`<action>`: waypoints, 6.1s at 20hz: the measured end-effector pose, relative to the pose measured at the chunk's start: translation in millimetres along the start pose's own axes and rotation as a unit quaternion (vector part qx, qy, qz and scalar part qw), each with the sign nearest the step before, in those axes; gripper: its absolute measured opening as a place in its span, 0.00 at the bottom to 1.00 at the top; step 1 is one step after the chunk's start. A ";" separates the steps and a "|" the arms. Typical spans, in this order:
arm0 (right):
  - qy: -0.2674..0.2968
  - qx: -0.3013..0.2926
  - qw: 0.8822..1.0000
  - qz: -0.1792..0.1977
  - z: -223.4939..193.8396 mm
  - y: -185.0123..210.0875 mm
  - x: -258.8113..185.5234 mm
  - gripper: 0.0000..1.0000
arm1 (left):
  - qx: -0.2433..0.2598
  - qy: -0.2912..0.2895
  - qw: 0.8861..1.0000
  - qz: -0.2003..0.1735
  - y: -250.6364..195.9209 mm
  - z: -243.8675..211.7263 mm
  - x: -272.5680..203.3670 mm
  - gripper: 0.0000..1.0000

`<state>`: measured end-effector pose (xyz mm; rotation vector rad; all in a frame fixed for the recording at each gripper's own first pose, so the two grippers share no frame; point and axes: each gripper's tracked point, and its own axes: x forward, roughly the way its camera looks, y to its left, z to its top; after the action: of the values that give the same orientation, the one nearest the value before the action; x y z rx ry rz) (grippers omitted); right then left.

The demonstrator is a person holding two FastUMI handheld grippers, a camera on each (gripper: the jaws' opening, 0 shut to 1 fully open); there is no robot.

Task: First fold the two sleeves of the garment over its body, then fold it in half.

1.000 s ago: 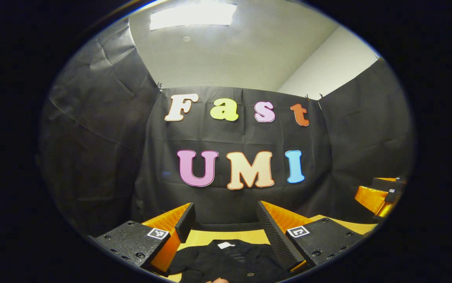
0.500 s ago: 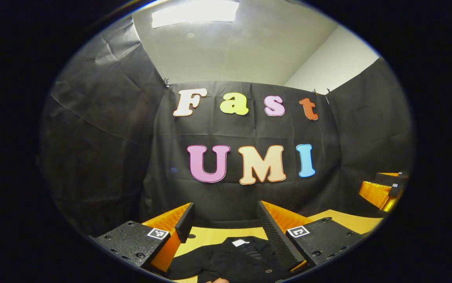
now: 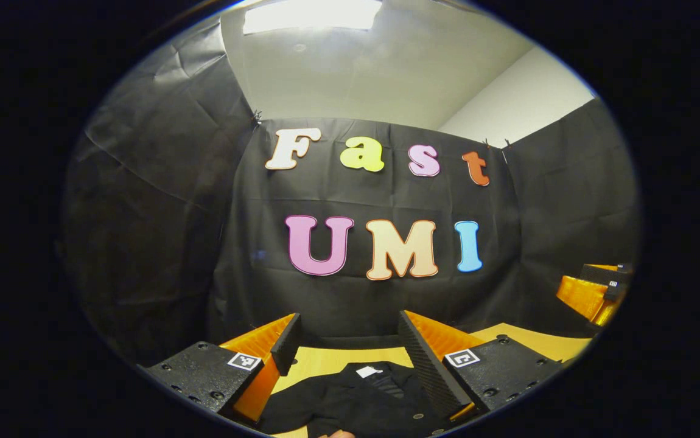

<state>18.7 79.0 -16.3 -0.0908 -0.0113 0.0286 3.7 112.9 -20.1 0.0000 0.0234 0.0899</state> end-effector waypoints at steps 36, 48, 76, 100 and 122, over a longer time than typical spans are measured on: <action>0.475 0.069 0.870 -0.113 -382.4 -315.0 -42.5 0.96 | 0.050 0.016 0.998 0.043 -138.6 -4.4 -19.2 0.93; 0.456 0.042 0.885 -0.086 -375.4 -272.4 -28.2 0.05 | 0.054 0.015 0.994 0.093 -76.8 -5.5 -35.8 0.96; 0.318 -0.011 0.938 0.136 -248.6 138.6 139.2 0.05 | 0.072 0.073 0.972 0.212 199.7 -35.5 -72.0 0.94; 0.315 -0.060 0.930 0.177 -271.5 290.4 140.9 0.97 | -0.038 0.264 0.936 0.229 298.0 -212.9 -133.0 0.94; 0.328 -0.071 0.934 0.121 -265.4 174.7 118.8 0.98 | -0.055 0.438 0.864 0.242 262.9 -340.7 -193.0 0.46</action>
<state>135.9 232.4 -295.3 -0.2421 0.6687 0.2434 -220.0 357.1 -355.9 -0.1521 0.9382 0.5927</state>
